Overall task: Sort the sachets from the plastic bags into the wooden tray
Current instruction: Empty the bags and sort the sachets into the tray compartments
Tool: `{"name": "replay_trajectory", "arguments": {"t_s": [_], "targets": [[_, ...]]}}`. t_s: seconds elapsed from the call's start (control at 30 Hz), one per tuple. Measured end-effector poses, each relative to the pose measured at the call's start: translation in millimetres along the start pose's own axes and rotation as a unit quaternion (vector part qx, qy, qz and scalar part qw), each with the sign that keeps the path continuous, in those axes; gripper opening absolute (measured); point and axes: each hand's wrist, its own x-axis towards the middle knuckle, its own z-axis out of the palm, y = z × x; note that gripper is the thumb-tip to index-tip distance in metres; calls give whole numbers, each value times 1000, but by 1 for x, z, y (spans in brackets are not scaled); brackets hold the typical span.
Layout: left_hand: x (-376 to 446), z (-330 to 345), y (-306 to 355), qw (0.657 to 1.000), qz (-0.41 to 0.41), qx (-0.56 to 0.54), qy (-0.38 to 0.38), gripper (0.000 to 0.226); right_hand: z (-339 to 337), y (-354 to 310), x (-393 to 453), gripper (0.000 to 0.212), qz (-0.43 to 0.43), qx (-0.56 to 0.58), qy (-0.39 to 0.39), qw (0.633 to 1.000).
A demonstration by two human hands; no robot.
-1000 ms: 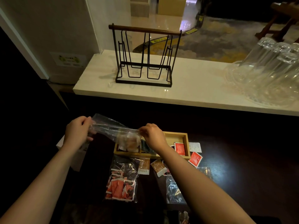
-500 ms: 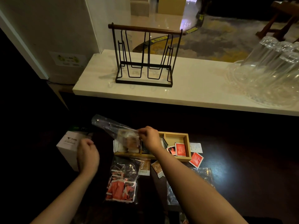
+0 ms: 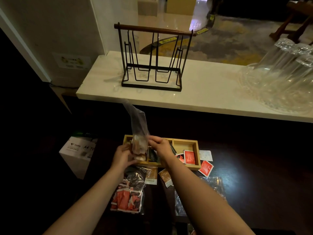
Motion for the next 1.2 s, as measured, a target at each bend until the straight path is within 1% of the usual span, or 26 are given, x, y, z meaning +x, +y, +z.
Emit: {"name": "replay_trajectory", "arguments": {"t_s": [0.03, 0.1, 0.2, 0.27, 0.37, 0.47, 0.57, 0.67, 0.77, 0.83, 0.87, 0.93, 0.97, 1.03, 1.1, 1.2], "targets": [[2, 0, 1, 999, -21, -40, -11, 30, 0, -1, -2, 22, 6, 13, -5, 1000], [7, -2, 3, 989, -80, -119, -41, 34, -1, 1, -2, 25, 19, 27, -7, 999], [12, -4, 7, 969, -154, -169, -98, 42, 3, 4, -1, 24, 34, 38, -14, 999], [15, -4, 8, 960, -175, -184, -116, 45, 6, 4, 0, 24, 51, 53, -23, 997], [19, -3, 7, 957, -185, -188, -120, 51, 10, 0, -1, 23, 72, 125, -35, 989], [22, -4, 8, 945, -191, -235, -125, 51, 13, -1, 1, 21, 78, 136, -39, 987], [20, -2, 10, 946, -184, -233, -129, 43, 14, -1, -1, 20, 81, 118, -37, 989], [19, -2, 9, 953, -170, -225, -113, 35, 13, -5, -3, 21, 78, 101, -29, 991], [18, -4, 8, 935, -166, -297, -105, 25, 11, -6, -1, 22, 79, 144, -24, 986], [17, -8, 8, 926, -160, -321, -118, 19, 10, -6, 0, 23, 82, 176, -31, 981], [16, -9, 7, 930, -150, -310, -128, 19, 9, -7, 0, 23, 83, 186, -34, 978], [16, -11, 5, 955, -106, -243, -129, 22, 7, -11, -1, 24, 76, 188, -40, 978], [16, -11, 5, 971, -72, -196, -114, 22, 6, -15, -3, 24, 67, 178, -41, 981], [17, -11, 10, 992, -8, -115, -49, 18, 0, -25, -10, 24, 39, 137, -35, 989], [22, -12, 16, 998, 46, -52, 0, 17, -13, -31, -18, 26, 10, 84, -15, 996], [34, -9, 21, 994, 102, 24, 7, 16, -48, -32, -31, 25, -22, -13, 45, 999]]}}
